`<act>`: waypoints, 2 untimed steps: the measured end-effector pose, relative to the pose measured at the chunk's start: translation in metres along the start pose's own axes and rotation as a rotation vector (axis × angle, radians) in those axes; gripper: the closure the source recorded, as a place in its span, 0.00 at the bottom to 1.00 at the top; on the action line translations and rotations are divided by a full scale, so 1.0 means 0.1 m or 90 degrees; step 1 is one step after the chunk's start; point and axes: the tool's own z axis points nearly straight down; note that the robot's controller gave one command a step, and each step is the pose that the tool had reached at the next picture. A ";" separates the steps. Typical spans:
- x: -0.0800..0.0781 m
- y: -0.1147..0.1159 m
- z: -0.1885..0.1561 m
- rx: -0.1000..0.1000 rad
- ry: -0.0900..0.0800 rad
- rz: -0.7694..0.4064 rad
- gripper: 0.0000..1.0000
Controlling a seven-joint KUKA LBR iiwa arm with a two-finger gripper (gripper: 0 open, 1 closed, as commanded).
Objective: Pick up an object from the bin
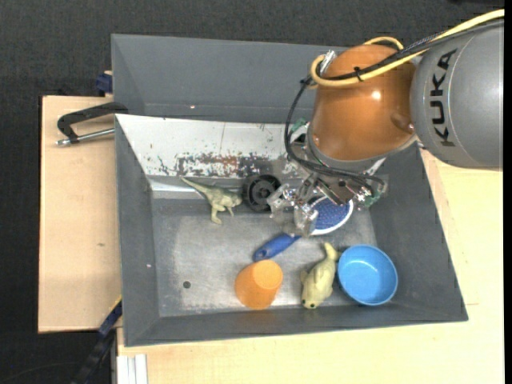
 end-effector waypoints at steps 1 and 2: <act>0.01 0.00 0.02 -0.002 0.002 0.001 0.00; 0.46 0.34 0.90 -0.003 0.003 -0.131 0.00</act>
Offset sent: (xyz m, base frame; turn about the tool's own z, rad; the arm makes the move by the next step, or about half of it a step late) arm 0.0000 0.0000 0.0000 0.0000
